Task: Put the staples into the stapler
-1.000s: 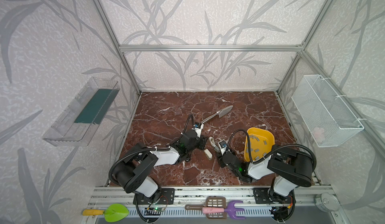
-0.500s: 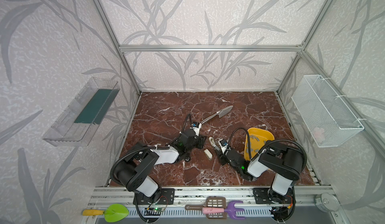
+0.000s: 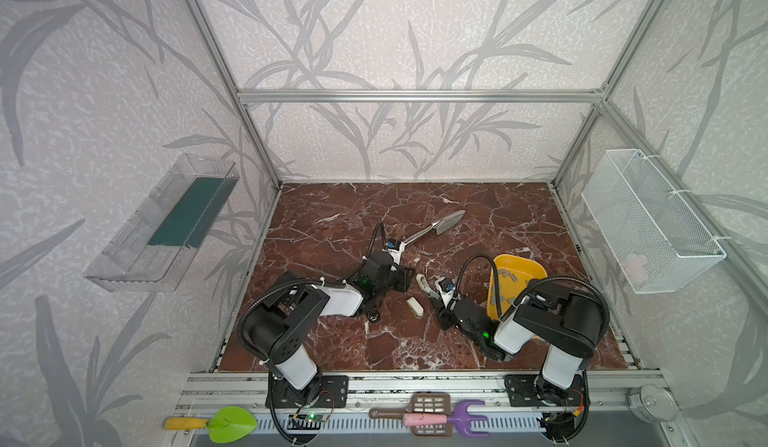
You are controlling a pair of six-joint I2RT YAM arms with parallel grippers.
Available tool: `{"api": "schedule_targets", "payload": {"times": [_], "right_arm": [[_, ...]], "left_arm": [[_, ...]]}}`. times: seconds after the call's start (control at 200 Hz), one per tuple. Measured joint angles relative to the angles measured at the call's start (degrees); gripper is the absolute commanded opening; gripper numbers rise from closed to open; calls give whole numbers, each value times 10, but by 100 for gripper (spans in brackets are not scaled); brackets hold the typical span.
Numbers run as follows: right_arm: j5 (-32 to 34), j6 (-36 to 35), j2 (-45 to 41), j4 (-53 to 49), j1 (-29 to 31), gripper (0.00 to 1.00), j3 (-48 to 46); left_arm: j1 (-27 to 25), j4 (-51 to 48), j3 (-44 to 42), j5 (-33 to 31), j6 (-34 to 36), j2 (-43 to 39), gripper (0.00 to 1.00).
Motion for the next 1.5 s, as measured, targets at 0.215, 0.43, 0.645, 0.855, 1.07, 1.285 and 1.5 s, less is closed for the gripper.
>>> {"api": "schedule_targets", "payload": {"times": [0.215, 0.43, 0.645, 0.855, 1.07, 1.285, 1.5], "right_arm": [[-4, 8, 0, 1, 0, 35, 0], [-3, 26, 0, 1, 0, 33, 1], [-3, 40, -8, -9, 0, 34, 1], [-8, 46, -39, -54, 0, 40, 1], [-10, 47, -66, -95, 0, 40, -1], [-12, 47, -83, -109, 0, 48, -7], [-12, 46, -209, -187, 4, 48, -26]], "left_arm": [[-21, 19, 1, 38, 6, 2, 37], [-52, 63, -19, 56, 17, 3, 37], [-63, 114, -51, 73, 24, 37, 36], [-67, 135, -51, 74, 30, 56, 37], [-68, 141, -75, 48, 39, 29, 37], [-68, 117, -82, 8, 47, -38, 39], [-68, 73, -35, -3, 52, -39, 38]]}}
